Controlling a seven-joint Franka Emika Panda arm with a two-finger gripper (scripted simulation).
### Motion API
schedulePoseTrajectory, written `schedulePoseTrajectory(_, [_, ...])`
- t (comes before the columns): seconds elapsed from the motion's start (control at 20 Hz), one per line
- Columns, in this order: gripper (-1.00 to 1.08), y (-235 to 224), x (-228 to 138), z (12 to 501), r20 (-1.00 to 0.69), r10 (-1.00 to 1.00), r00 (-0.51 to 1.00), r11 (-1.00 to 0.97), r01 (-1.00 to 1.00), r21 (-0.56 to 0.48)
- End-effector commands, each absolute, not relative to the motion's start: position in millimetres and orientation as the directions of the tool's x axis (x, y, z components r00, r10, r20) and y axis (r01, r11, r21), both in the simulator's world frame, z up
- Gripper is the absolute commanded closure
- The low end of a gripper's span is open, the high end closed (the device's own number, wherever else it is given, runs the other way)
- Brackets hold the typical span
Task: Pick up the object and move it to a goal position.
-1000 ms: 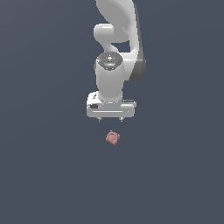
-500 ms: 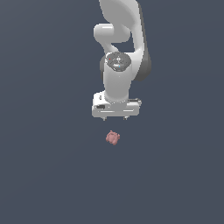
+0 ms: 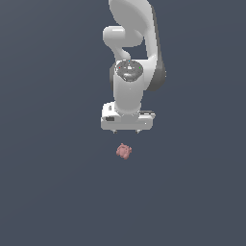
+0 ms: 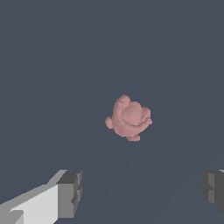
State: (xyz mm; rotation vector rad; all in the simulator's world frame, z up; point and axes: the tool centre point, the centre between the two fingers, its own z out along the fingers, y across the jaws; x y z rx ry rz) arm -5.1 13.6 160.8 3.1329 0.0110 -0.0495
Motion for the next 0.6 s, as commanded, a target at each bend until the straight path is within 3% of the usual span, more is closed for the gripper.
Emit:
schedulePoseTrajectory(0.0, [-0.92, 13.5, -3.0, 156.4, -0.03, -0.026, 0.999, -1.0, -0.026, 0.007])
schedulePoseTrajectory(0.55, [-0.92, 10.3, 13.3, 122.8, -0.015, -0.281, 0.959, -0.96, -0.281, 0.003])
